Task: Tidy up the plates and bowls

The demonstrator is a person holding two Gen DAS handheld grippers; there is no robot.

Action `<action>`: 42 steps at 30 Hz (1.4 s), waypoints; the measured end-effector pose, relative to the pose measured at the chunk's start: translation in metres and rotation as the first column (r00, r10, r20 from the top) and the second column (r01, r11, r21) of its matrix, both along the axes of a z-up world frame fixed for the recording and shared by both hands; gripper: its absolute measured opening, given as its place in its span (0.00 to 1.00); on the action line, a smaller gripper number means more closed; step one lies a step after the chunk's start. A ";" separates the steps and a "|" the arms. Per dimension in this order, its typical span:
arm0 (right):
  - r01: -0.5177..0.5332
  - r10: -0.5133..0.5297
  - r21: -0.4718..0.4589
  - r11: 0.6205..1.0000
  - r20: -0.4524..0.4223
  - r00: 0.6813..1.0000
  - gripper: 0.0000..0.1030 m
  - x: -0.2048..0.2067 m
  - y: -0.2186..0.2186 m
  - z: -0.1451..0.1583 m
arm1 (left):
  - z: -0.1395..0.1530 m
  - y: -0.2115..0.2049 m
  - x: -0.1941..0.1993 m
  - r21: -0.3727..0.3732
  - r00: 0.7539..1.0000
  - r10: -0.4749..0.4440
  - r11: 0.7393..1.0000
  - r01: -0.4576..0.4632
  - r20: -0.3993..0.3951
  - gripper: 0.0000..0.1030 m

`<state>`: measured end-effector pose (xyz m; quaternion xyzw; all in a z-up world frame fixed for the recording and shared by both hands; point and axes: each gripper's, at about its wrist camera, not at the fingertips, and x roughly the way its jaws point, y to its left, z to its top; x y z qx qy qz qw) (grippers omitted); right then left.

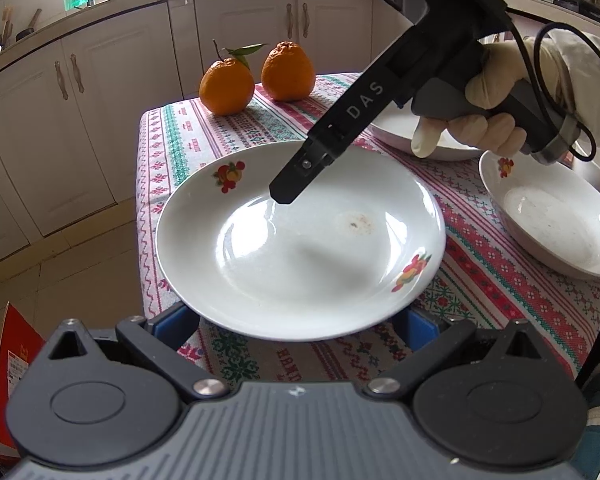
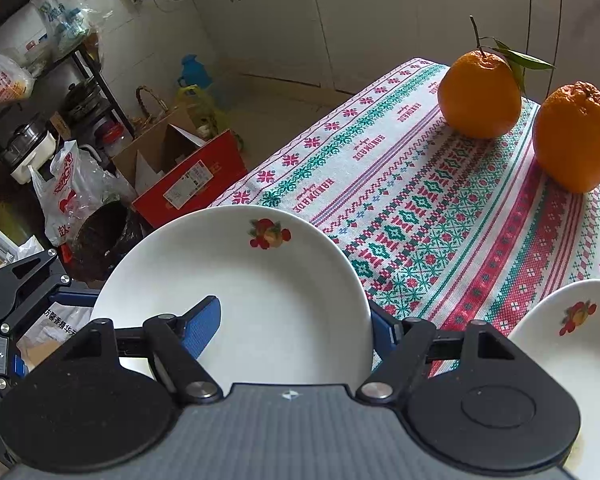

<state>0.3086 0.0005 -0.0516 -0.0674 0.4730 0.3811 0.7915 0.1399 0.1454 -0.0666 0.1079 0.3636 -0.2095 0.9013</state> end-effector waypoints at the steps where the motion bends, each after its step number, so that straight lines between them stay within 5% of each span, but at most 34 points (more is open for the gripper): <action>1: 0.000 0.000 0.000 1.000 0.002 1.000 0.79 0.000 0.000 0.000 | 0.000 0.000 -0.002 0.000 1.000 -0.001 1.000 0.001 0.001 0.99; 21: -0.009 0.009 0.001 1.000 0.014 1.000 0.88 -0.005 0.002 -0.001 | -0.003 0.000 -0.001 -0.011 1.000 0.001 1.000 -0.001 0.008 0.99; 25: -0.008 0.008 0.004 1.000 0.021 1.000 1.00 -0.008 0.001 0.002 | -0.002 0.000 -0.002 -0.007 1.000 0.003 1.000 -0.003 0.009 0.99; 42: 0.022 -0.018 -0.022 1.000 0.140 0.990 1.00 -0.055 -0.020 0.042 | 0.015 -0.001 -0.033 -0.023 0.999 0.044 0.999 -0.043 0.030 0.99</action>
